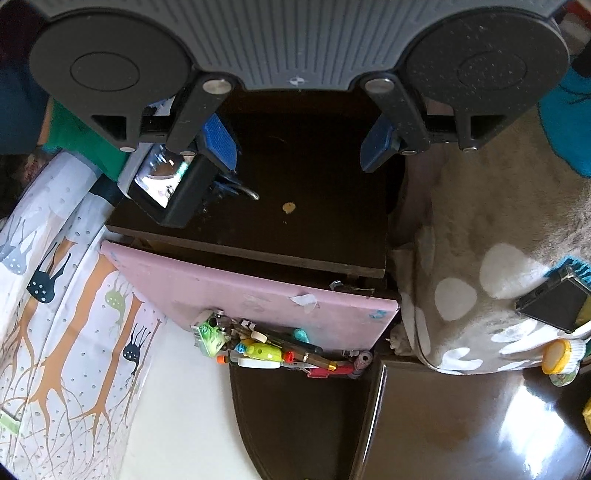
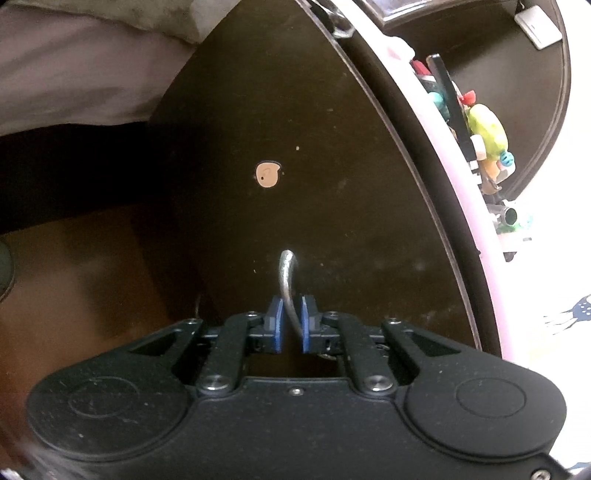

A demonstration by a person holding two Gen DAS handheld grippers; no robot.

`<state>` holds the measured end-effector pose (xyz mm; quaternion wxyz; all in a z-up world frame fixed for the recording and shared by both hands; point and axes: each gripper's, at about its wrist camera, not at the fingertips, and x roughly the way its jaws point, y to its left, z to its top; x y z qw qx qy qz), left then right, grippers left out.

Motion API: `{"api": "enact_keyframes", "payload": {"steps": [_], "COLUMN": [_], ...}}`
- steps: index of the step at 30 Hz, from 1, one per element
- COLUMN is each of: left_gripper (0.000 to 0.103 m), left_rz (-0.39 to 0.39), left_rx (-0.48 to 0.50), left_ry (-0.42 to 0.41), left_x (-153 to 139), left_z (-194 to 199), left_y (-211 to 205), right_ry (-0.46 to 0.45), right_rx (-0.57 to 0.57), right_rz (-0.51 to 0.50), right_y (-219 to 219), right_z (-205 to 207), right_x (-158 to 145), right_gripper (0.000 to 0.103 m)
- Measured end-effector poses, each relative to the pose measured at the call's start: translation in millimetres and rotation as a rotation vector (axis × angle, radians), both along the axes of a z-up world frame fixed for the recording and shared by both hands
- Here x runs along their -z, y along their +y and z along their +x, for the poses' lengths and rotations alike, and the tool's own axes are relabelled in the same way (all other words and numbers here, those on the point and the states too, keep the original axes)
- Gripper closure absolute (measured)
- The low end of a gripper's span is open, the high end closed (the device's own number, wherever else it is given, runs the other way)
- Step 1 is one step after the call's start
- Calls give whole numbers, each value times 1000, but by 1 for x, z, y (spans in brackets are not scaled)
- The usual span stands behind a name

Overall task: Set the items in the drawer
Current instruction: 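Push the drawer closed by its handle with the right gripper, then open the right gripper and release the drawer handle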

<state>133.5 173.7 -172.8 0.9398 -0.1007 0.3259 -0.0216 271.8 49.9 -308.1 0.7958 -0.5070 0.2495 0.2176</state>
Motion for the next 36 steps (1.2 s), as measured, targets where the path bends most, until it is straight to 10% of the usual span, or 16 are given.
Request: {"api": "enact_keyframes", "payload": {"steps": [16,19,21,36], "left_gripper": [29,29,29,12], "left_rz": [15,15,16,161], "left_rx": [30,35,36,108], "left_ry": [24,25,27,33], "left_x": [4,4,4,-3], "left_z": [3,3,4,-11], "left_y": [-7,-9,-9,-49], "right_ry": [44,108,144,491], "right_rx": [55,84,111,540], "right_rz": [-14,2,35,489], "right_y": [9,10,4,-107], "right_z": [35,39,31,-59], "right_x": [5,-5,-13,-92], "right_gripper": [97,75,39,18]}}
